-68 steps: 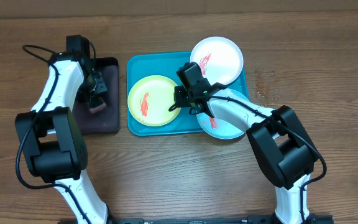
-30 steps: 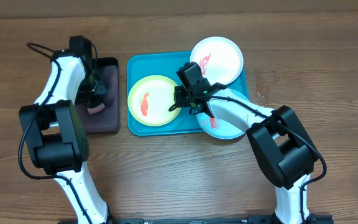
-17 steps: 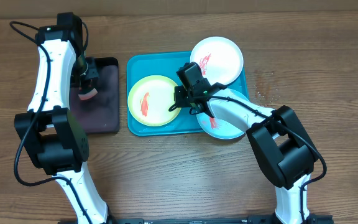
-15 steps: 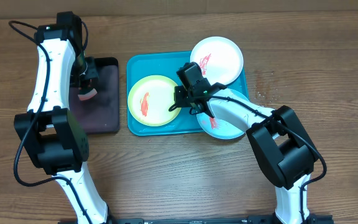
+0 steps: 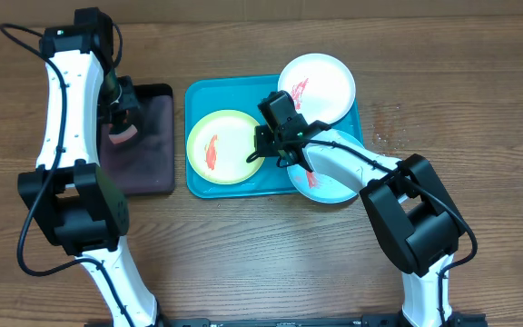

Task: Clean dirty plates on tray and stack at the side
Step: 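Grasp the green sponge with the left gripper and lift it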

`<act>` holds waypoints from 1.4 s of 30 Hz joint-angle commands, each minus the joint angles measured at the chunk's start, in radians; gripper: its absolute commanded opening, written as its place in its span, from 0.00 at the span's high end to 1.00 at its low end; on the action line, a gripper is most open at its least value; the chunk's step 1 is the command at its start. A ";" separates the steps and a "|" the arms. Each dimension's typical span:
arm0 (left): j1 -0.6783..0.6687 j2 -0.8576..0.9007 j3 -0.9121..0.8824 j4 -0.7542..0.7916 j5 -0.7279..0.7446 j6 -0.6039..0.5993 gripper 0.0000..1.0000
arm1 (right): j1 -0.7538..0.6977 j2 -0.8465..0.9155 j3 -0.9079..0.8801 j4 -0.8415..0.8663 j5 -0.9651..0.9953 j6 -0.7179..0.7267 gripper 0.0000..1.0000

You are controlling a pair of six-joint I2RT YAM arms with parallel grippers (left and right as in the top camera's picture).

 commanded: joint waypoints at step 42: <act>0.046 -0.009 0.026 -0.027 0.111 0.093 0.96 | -0.016 0.007 0.026 -0.006 -0.096 -0.005 0.96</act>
